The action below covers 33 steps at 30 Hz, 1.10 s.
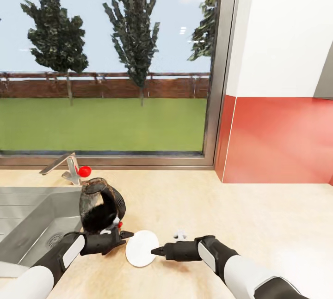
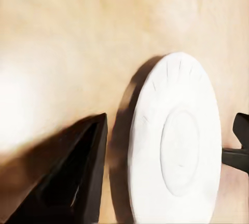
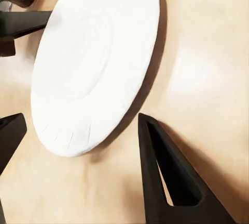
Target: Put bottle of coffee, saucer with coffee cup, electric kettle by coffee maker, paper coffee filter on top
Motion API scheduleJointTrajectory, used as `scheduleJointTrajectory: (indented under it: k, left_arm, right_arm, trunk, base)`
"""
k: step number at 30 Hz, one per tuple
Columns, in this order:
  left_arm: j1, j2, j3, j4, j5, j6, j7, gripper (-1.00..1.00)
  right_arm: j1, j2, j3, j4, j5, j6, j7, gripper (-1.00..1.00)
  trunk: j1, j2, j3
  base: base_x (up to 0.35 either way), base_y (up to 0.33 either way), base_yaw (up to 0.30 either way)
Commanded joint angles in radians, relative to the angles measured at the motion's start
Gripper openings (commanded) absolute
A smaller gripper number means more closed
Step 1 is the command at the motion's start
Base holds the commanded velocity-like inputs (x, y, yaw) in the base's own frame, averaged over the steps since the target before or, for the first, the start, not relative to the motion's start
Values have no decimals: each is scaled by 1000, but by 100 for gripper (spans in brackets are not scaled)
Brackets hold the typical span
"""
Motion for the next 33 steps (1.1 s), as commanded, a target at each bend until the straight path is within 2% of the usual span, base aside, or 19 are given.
scheduleJointTrajectory:
  k: [1,3,6,19,33]
  left_arm:
    - [3,0,-7,0,1,4,1,100]
    - [4,-3,-7,0,2,4,0,100]
    - [5,-25,-7,-6,3,5,1,100]
    - [4,-53,-10,-17,5,9,-1,100]
    - [5,-65,-10,-17,5,9,-2,100]
  right_arm:
    - [1,0,18,27,-5,13,-2,100]
    - [1,0,18,26,-6,13,-2,100]
    - [2,0,18,27,-6,13,-2,100]
    - [3,0,17,28,-6,13,-2,100]
    - [9,-1,17,26,-9,13,-2,100]
  trunk:
    - [1,0,-1]
    - [1,0,-1]
    - [1,0,-1]
    - [1,0,-1]
    - [1,0,-1]
  base:
    - [0,0,0]
    - [0,0,0]
    - [0,0,0]
    - [0,0,0]
    - [0,0,0]
